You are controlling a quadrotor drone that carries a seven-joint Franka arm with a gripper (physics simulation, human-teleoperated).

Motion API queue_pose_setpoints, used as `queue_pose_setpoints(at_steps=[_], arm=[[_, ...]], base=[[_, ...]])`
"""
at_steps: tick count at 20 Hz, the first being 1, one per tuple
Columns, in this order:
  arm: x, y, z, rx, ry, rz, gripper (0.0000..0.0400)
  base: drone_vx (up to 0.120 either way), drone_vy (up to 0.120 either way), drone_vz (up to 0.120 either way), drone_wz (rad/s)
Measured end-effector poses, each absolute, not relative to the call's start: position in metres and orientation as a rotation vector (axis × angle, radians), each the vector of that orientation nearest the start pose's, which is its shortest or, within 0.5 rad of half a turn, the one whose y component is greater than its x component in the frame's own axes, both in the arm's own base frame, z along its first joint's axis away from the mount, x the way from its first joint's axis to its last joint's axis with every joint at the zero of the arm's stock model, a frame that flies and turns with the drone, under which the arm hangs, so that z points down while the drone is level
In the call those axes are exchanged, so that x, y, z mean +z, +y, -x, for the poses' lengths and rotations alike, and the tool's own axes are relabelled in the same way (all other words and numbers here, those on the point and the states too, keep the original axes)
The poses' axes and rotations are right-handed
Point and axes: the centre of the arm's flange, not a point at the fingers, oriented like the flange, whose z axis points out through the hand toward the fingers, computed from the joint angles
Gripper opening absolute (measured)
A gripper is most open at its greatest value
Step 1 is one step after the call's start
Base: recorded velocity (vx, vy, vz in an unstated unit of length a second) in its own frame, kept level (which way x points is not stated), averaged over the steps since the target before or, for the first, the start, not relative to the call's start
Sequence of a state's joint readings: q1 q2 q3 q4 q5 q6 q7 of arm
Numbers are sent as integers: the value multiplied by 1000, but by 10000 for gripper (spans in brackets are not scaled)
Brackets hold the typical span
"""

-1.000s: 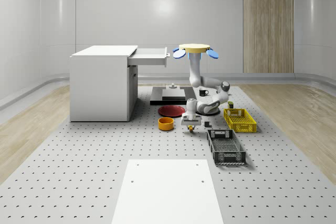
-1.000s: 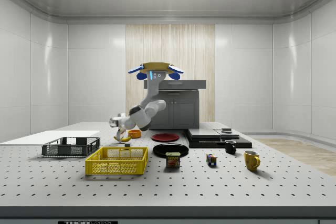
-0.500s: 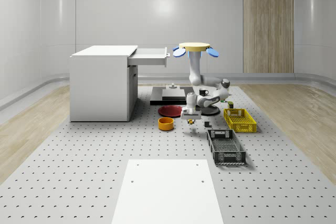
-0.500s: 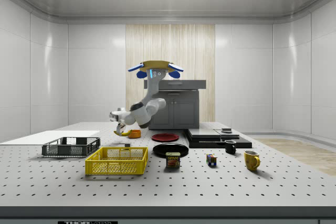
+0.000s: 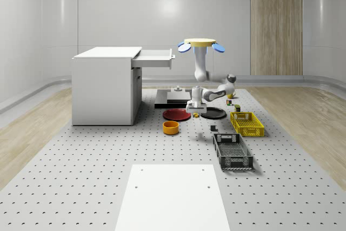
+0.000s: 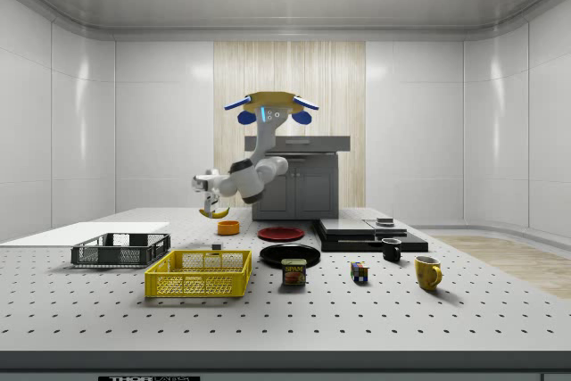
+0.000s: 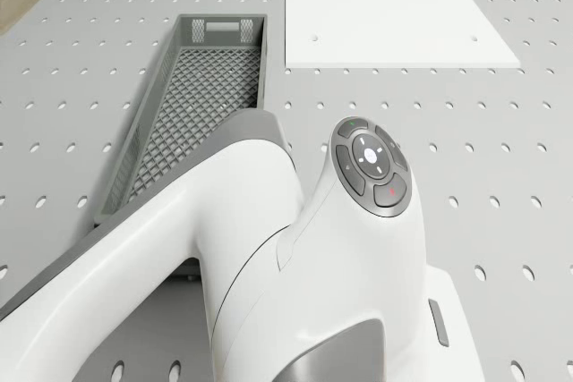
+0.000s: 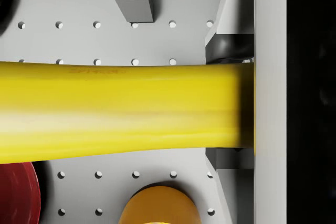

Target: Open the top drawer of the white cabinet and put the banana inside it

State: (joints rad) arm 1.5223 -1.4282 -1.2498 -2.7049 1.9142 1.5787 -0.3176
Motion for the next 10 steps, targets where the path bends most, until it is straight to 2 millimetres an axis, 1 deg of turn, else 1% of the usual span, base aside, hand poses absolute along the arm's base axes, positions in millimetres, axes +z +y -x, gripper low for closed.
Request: queue_pose_setpoints(at_steps=[10], arm=[[538, 76, -342, 788, -1, 8, 193]], base=[[-120, 0, 120, 0]])
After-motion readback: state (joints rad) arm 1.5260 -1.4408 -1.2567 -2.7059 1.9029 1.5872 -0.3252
